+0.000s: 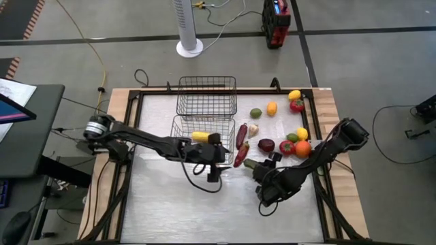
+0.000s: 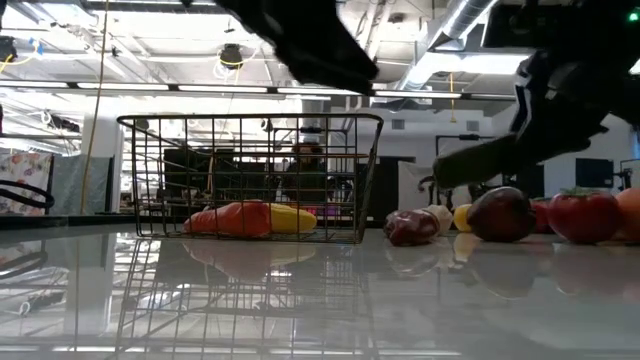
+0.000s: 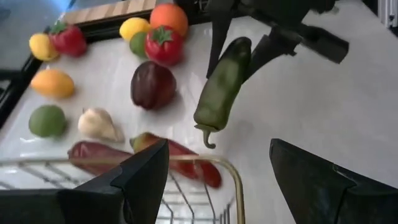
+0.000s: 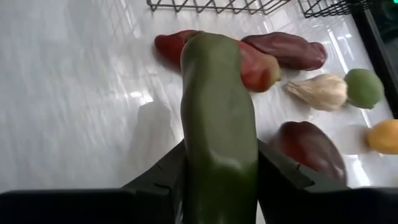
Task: Sort produce into baskets
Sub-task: Put the green chili pepper into the bottom wire basket
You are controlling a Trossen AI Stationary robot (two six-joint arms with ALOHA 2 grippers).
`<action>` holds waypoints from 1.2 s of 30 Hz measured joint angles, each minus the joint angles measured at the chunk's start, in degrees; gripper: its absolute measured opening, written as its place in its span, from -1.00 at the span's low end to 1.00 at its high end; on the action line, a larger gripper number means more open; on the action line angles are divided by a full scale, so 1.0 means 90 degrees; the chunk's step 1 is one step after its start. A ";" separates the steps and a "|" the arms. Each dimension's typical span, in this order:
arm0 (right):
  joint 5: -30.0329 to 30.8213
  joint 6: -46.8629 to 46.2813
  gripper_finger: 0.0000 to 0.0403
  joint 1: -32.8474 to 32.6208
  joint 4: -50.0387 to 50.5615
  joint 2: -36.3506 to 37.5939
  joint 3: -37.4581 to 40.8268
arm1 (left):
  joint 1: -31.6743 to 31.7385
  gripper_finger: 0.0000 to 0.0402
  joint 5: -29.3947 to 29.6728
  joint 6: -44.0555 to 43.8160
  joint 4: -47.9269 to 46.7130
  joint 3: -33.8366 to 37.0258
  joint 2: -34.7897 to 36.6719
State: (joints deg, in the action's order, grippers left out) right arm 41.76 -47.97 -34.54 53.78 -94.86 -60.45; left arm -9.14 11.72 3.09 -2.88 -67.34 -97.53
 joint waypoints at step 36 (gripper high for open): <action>0.0327 0.1890 -0.14 0.0196 -0.1425 0.1259 -0.0205 | -0.0033 0.13 -0.0026 0.0989 0.0631 -0.0834 -0.0974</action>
State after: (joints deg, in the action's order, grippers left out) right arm 44.71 -30.96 -32.77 40.95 -83.53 -62.30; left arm -9.43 11.49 11.99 2.79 -74.85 -106.30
